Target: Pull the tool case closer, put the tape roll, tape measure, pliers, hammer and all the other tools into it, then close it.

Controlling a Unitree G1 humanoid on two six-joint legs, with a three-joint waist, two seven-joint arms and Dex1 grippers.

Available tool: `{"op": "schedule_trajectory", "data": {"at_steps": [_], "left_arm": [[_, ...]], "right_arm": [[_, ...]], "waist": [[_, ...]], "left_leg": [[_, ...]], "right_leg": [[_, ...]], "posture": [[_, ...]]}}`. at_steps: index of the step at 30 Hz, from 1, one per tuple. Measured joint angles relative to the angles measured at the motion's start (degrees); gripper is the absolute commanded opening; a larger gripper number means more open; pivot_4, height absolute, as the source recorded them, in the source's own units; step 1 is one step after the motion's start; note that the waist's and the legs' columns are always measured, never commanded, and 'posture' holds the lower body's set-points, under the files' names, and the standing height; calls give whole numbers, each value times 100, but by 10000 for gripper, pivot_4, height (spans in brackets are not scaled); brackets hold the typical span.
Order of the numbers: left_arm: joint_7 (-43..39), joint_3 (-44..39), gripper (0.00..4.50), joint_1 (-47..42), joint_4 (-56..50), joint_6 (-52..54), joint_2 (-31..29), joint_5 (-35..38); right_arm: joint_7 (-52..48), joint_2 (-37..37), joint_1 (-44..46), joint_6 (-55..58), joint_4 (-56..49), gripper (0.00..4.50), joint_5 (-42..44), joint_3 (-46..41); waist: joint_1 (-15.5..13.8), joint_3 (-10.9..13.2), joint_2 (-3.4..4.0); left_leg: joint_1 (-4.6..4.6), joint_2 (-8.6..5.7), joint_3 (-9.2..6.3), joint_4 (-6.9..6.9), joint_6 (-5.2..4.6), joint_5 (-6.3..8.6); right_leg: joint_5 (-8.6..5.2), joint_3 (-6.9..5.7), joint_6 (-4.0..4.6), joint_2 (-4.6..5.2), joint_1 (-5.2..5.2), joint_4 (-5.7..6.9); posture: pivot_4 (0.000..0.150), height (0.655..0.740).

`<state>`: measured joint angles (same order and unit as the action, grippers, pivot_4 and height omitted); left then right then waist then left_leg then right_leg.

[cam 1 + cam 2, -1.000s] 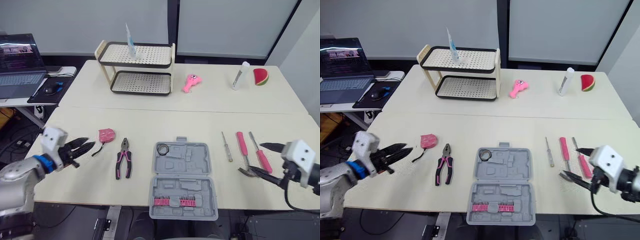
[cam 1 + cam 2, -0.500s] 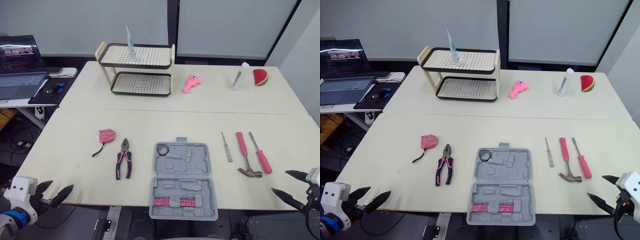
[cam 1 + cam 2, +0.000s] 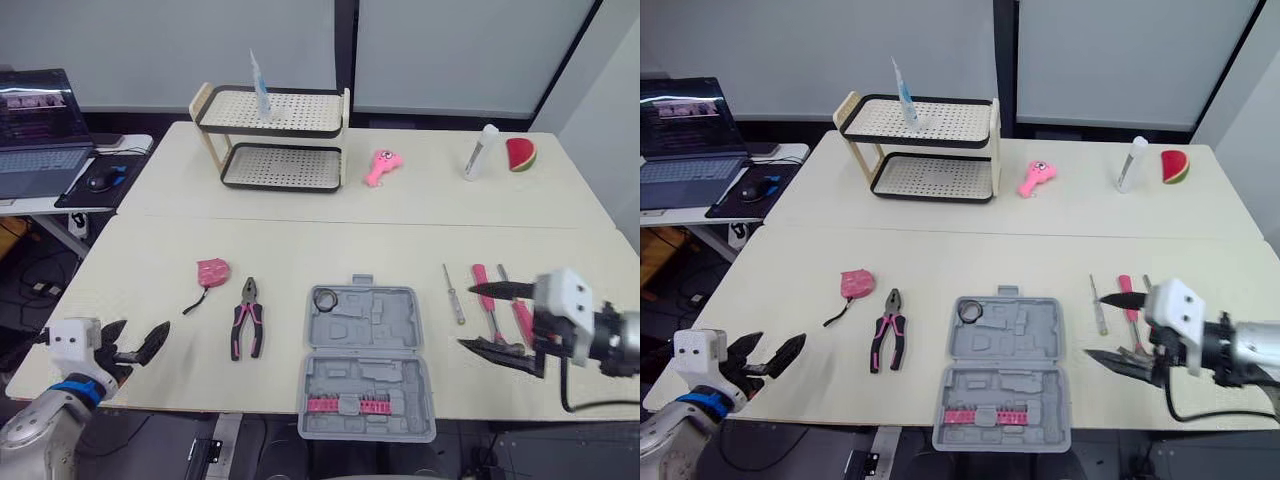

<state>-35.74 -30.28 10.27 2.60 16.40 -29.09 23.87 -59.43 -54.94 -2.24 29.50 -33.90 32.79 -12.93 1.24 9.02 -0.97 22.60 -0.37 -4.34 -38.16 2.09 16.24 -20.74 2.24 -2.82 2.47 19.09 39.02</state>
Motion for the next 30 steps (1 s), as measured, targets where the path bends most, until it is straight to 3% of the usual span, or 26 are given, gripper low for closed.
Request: {"op": "schedule_trajectory", "data": {"at_steps": [9,21,24,30], "left_arm": [[764,785,44325,-1070,543,120,184,-506],[1028,1561,44325,-2372,1853,325,169,-1093],[1131,1621,38829,-2542,2006,358,170,-1175],[1262,1630,21219,-2578,1928,624,170,-1225]], "right_arm": [[307,329,1317,696,-101,45000,208,1157],[357,370,1344,749,-138,45000,202,1375],[369,369,1239,750,-181,45000,208,1370],[427,364,1175,751,-243,45000,220,1356]], "waist": [[-34,-1,-2],[-28,-1,-3],[-35,-2,-2],[-41,-4,2]], "left_leg": [[3,-3,-3,-5,0,0],[9,-5,2,-10,0,-1],[8,-5,3,-12,0,-1],[8,-5,3,-14,0,-1]], "right_leg": [[0,-8,0,-2,5,4],[0,-14,0,-8,16,11],[0,-13,0,-8,16,12],[0,-11,0,-7,14,13]], "posture": [[1500,7290],[1500,7290],[1500,7290],[1500,7290]]}}
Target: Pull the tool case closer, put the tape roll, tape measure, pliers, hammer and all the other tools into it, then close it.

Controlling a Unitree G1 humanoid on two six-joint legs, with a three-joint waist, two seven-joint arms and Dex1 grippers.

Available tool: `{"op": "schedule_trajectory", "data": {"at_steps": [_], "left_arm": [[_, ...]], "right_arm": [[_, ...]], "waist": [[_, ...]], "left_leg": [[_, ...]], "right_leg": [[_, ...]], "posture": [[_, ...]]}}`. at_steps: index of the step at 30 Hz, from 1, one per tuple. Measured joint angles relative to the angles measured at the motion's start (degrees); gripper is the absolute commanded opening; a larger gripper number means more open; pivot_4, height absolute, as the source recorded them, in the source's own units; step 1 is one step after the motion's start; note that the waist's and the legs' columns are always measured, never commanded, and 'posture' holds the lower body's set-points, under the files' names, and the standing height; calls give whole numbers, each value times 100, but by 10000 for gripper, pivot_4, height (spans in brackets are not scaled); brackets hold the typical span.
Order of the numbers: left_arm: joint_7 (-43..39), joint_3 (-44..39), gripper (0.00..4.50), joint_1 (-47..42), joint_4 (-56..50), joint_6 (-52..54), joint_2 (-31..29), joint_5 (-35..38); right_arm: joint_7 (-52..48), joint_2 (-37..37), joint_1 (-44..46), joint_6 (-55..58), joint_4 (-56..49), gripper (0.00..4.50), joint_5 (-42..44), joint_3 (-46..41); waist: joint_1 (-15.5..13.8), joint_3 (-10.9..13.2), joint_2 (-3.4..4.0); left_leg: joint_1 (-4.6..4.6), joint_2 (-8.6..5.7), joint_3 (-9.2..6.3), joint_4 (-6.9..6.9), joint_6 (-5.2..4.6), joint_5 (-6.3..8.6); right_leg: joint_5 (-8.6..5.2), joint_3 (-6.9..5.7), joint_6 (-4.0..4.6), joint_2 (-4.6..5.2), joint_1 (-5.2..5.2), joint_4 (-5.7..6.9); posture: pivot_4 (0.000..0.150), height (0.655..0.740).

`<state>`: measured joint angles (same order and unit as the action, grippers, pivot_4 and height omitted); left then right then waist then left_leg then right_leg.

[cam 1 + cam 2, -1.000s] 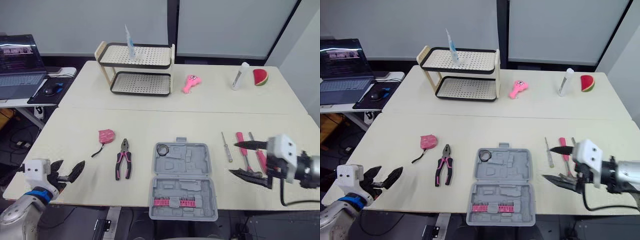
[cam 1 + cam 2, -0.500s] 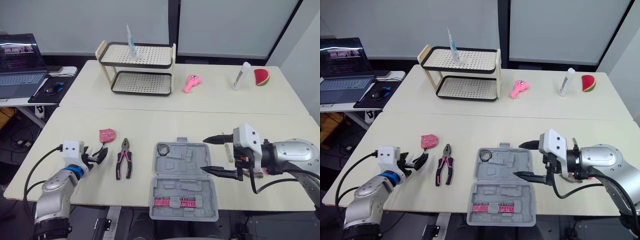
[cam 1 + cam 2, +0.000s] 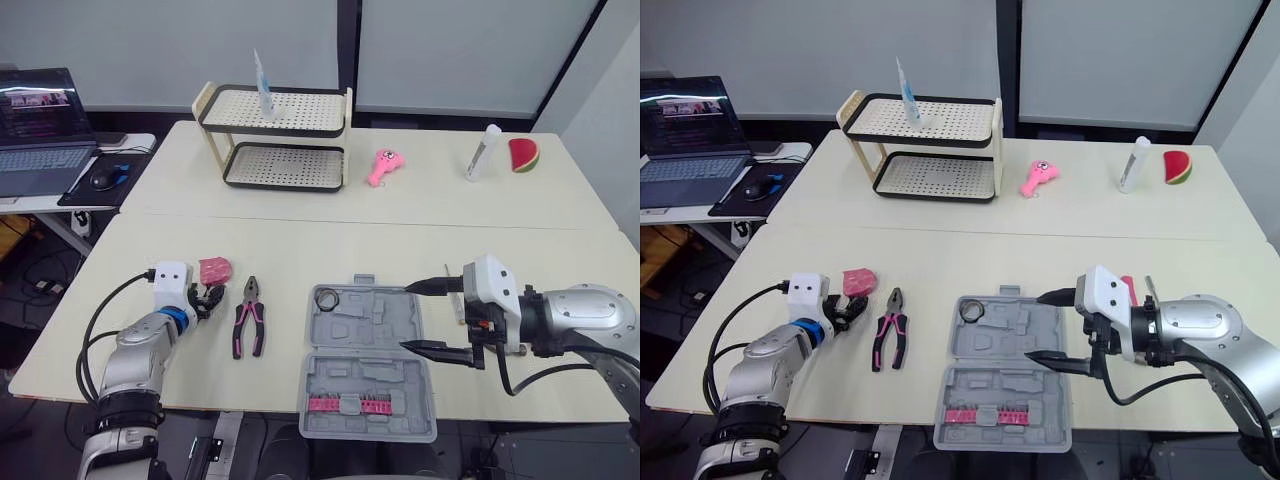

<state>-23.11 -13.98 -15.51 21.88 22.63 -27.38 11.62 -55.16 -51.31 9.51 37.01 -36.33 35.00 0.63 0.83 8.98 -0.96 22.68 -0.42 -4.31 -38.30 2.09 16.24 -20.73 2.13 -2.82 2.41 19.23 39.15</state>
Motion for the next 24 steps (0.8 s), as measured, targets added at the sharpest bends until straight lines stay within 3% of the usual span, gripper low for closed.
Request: {"op": "schedule_trajectory", "data": {"at_steps": [7,18,24], "left_arm": [[261,-5,896,202,-447,330,68,-3],[286,-58,358,524,-803,436,-3,43],[-344,-86,358,1441,-1624,484,-330,262]], "right_arm": [[26,56,44,-36,-54,45000,2,1],[21,142,149,-76,-51,45000,-11,72],[25,174,136,-76,-60,45000,-6,80]], "waist": [[10,-2,3],[52,-2,3],[82,0,5]], "left_leg": [[-2,1,0,1,0,0],[-3,4,0,10,0,0],[-1,8,-6,20,0,0]], "right_leg": [[0,2,0,2,0,0],[0,4,0,2,2,-2],[0,11,0,5,5,-7]], "posture": [[1500,7290],[1500,7290],[1500,7290]]}}
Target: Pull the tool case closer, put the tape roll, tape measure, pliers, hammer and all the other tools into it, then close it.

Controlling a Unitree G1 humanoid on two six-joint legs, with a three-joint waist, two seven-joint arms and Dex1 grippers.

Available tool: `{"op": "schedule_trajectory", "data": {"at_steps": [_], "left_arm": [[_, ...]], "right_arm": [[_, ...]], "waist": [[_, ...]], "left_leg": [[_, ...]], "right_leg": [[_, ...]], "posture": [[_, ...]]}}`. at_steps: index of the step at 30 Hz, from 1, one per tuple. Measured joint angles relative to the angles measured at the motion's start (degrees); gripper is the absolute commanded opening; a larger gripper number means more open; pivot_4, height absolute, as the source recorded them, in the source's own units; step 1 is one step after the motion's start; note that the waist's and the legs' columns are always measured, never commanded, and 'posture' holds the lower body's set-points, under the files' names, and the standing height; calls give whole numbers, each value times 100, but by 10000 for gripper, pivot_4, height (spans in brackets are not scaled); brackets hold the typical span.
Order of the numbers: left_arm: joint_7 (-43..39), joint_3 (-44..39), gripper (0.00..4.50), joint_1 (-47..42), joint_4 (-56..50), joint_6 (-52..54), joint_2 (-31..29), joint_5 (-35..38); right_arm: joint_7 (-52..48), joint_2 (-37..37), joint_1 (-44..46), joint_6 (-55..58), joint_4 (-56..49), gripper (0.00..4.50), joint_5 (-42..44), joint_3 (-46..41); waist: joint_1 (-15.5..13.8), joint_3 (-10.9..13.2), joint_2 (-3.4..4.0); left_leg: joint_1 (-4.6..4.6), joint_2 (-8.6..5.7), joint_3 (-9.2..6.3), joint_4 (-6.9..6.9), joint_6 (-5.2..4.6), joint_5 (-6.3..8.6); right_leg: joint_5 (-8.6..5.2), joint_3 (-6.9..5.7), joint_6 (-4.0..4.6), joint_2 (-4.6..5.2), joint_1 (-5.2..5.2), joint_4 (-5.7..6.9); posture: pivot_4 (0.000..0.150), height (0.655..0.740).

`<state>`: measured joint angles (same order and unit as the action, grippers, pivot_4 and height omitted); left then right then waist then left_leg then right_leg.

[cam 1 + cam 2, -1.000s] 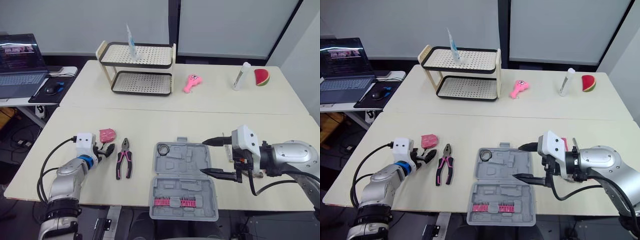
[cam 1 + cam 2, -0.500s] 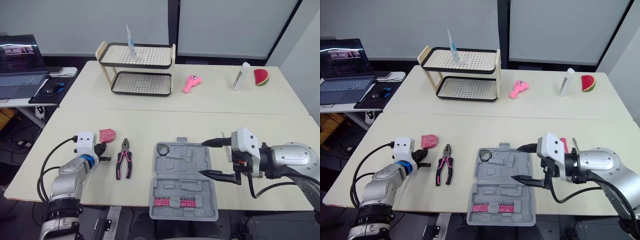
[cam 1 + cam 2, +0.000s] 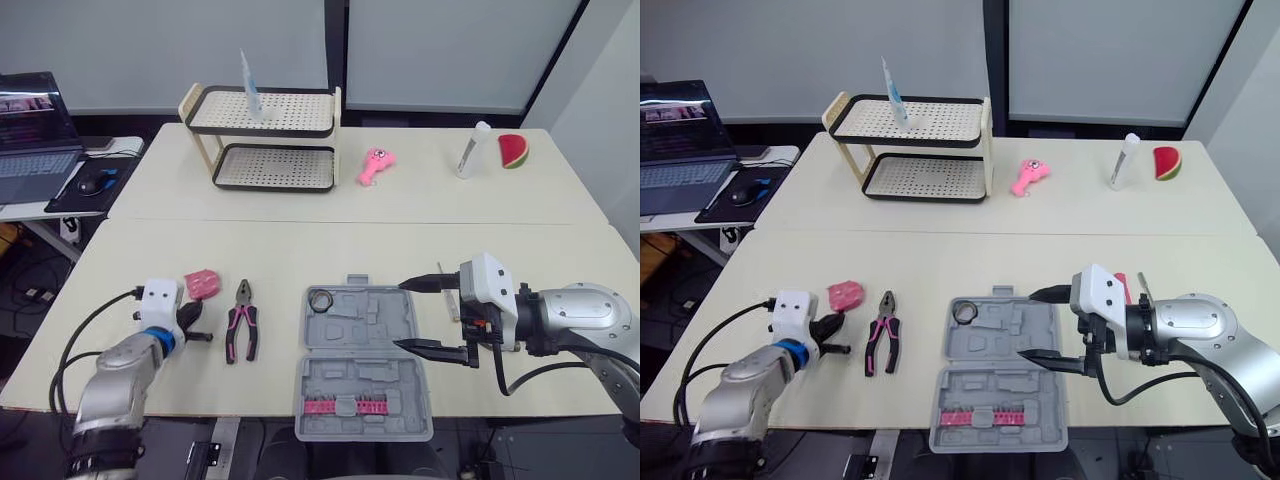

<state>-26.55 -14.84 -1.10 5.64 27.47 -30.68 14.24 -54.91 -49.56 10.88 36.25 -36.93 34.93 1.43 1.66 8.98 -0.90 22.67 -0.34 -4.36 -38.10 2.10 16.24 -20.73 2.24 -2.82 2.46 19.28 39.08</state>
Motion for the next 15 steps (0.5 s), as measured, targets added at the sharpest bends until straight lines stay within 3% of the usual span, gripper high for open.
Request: {"op": "schedule_trajectory", "data": {"at_steps": [7,15], "left_arm": [[-925,-192,358,1586,-1146,125,-524,401],[-1561,-289,358,2569,-1685,37,-811,545]], "right_arm": [[-30,2,-15,62,-108,45000,8,173],[-124,-19,-3,163,-301,45000,13,348]], "waist": [[0,2,3],[-20,4,3]], "left_leg": [[-1,-1,2,4,0,0],[0,-7,3,4,-1,1]], "right_leg": [[0,4,0,6,0,-5],[0,3,0,13,-3,-9]], "posture": [[1500,7290],[1500,7290]]}}
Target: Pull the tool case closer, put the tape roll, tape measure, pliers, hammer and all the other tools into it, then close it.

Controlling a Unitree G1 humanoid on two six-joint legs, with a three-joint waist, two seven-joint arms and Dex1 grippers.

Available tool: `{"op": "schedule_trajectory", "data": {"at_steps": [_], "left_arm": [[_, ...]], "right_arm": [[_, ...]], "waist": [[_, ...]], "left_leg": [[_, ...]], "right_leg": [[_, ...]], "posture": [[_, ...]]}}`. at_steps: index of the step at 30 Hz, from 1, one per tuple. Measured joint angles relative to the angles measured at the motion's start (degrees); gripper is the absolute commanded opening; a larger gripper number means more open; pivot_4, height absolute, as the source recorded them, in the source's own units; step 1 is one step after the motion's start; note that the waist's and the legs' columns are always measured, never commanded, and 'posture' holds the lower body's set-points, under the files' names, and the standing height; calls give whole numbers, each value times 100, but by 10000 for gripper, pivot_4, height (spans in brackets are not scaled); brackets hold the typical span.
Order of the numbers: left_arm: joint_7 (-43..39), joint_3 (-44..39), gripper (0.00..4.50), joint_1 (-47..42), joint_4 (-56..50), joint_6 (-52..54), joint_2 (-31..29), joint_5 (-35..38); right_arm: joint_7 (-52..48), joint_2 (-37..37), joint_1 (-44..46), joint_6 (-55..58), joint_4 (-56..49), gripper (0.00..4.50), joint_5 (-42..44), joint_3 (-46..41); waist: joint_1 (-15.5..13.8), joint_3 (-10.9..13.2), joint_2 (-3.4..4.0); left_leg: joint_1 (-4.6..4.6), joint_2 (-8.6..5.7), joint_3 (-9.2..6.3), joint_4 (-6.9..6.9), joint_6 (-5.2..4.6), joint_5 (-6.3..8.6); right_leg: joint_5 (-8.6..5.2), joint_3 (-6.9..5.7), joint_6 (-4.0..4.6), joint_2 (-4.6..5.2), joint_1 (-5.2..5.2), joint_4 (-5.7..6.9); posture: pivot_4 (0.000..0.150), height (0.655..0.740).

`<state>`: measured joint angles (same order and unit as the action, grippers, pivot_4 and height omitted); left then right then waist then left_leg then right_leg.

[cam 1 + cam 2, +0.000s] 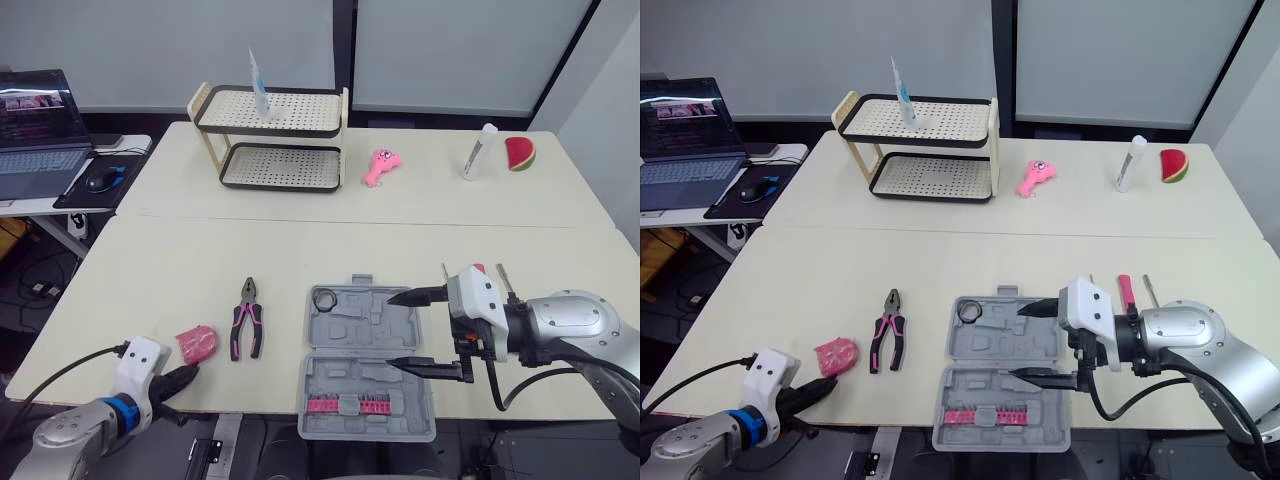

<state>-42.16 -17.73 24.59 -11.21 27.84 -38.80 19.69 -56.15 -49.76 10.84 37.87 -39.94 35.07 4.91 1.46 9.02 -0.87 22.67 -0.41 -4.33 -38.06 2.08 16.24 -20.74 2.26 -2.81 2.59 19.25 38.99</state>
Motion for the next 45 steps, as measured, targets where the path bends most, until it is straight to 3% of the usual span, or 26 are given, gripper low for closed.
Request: {"op": "schedule_trajectory", "data": {"at_steps": [9,42,45], "left_arm": [[-416,-71,358,592,-27,-435,-216,-53],[-384,-200,358,620,107,-681,-231,-178],[-444,-237,9536,620,105,-669,-209,-128]], "right_arm": [[-8,-28,2,80,-149,45000,24,91],[-16,25,450,164,-62,45000,19,378],[-17,27,490,164,-26,45000,18,396]], "waist": [[7,1,1],[6,3,1],[6,3,0]], "left_leg": [[0,1,0,3,0,0],[1,1,-1,3,0,0],[1,1,-1,3,0,0]], "right_leg": [[0,-1,0,0,1,0],[0,-3,0,0,2,0],[0,-3,0,0,2,0]], "posture": [[1500,7290],[1500,7290],[1500,7290]]}}
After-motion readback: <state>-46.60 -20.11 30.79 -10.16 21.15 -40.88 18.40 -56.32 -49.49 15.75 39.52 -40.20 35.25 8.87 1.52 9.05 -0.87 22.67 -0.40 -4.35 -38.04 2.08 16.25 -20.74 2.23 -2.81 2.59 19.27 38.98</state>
